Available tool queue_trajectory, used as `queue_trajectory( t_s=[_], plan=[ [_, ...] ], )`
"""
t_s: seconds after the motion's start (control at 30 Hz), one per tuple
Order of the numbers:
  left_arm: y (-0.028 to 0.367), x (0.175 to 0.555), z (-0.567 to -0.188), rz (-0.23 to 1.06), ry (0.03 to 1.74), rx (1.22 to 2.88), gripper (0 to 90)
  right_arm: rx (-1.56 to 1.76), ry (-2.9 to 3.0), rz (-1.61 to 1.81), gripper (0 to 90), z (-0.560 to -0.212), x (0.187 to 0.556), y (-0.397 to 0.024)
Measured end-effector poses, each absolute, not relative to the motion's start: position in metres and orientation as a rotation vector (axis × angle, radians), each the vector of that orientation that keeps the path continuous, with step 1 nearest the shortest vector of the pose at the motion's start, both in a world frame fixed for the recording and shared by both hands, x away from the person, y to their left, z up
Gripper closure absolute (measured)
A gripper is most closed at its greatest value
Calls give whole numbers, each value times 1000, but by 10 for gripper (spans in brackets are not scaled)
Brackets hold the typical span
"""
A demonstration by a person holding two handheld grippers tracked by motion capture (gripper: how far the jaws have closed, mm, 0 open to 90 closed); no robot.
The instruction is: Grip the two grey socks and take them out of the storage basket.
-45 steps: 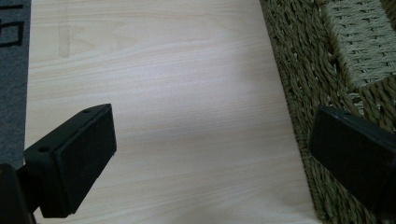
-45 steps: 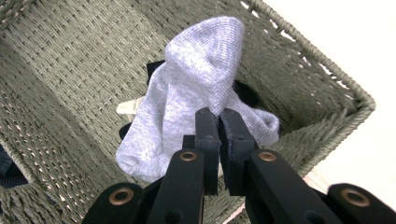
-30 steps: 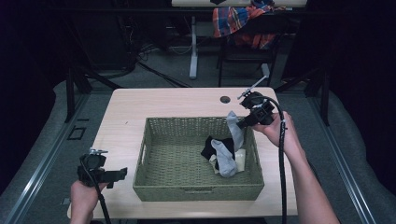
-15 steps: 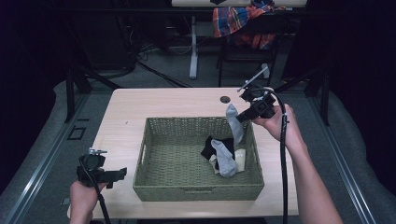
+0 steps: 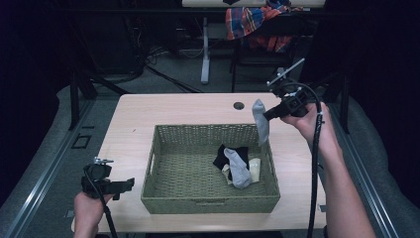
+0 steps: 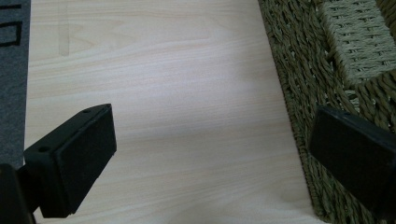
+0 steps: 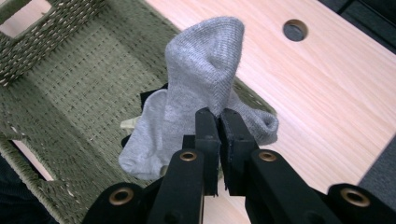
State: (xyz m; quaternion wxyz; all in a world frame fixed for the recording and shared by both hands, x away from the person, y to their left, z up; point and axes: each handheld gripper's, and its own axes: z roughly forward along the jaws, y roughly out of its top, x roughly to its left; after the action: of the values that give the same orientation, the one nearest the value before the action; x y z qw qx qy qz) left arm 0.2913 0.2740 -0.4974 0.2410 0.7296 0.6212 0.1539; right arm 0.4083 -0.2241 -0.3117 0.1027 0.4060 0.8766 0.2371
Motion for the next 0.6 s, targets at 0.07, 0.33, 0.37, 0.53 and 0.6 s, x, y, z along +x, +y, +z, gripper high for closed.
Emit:
queue_trajectory(
  t_s=[0.07, 0.33, 0.37, 0.53, 0.6],
  plan=[
    [274, 291, -497, 422, 1700, 1994, 11, 1212, 2572, 700, 870, -309, 407, -231],
    [274, 291, -497, 422, 1700, 1993, 11, 1281, 2518, 705, 869, -306, 402, -259],
    [274, 291, -497, 422, 1700, 1993, 12, 1290, 2513, 702, 869, -306, 402, -262],
    [274, 292, -497, 421, 1701, 1994, 11, 1331, 2483, 680, 869, -310, 398, -278],
    [274, 292, -497, 421, 1701, 1994, 11, 1350, 2478, 672, 869, -313, 398, -285]
  ],
)
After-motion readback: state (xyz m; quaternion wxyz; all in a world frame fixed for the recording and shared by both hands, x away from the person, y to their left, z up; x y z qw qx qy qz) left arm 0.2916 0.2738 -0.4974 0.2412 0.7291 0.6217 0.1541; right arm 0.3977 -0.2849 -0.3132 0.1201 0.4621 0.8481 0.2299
